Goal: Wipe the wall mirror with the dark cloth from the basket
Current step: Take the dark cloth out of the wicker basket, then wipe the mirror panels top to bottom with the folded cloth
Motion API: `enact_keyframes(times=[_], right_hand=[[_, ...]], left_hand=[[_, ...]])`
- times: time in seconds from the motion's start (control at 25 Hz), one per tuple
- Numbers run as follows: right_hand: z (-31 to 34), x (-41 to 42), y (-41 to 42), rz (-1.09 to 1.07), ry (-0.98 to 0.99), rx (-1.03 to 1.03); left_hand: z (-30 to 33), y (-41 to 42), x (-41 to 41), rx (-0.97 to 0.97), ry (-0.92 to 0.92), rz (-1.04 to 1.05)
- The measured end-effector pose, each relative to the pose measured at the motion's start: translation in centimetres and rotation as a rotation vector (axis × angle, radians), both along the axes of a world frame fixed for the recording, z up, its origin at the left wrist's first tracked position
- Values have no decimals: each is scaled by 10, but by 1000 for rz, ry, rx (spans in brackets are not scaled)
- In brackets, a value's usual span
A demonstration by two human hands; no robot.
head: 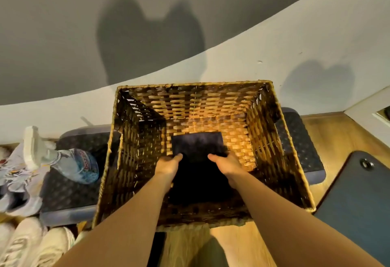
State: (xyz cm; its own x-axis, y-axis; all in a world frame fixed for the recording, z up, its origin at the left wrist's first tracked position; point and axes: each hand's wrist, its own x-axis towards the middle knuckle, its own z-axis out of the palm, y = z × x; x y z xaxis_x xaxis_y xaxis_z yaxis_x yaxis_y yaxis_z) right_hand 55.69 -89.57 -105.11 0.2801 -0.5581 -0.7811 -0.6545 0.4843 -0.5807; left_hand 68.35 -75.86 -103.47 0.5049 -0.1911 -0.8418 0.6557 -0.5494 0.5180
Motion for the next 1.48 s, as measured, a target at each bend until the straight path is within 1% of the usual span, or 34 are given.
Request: enact_keyframes(times=[0.12,0.24,0.36,0.44,0.48,0.72,0.8,0.88,1.08,1.28,1.36,1.48], right_hand=[[6,8,9,8,-15,15],[35,7,10,-2,-64,17],[82,7,1,-12,-108,-19],[122,13,-4,-1,-134,-26],[152,16,-6,12,-149,-34],[342,23,-30,56,-278,-100],[420,16,-40,70,-317,-150],[502,7,-50,55,-403,-181],[704,-26,-71,63,-599,-363],[913,-80,-81,15,-752,-622],[985,-104,-79,-13,-790,-730],[1071,-148,-67,-62,-837,-883]], left_hand=[[2,-8,-16,-40,-26,17],[18,-11,-18,-109,-9,99],[60,-12,-10,-170,5,197],[102,-13,-4,-208,-28,208],[128,-15,0,-231,-36,210],[319,-31,7,-398,-132,176],[396,-40,8,-459,-175,142],[478,-49,5,-517,-212,96],[687,-72,-16,-748,-364,-9],[890,-96,-51,-974,-451,-115],[957,-107,-67,-1073,-477,-163],[1042,-115,-102,-1232,-494,-241]])
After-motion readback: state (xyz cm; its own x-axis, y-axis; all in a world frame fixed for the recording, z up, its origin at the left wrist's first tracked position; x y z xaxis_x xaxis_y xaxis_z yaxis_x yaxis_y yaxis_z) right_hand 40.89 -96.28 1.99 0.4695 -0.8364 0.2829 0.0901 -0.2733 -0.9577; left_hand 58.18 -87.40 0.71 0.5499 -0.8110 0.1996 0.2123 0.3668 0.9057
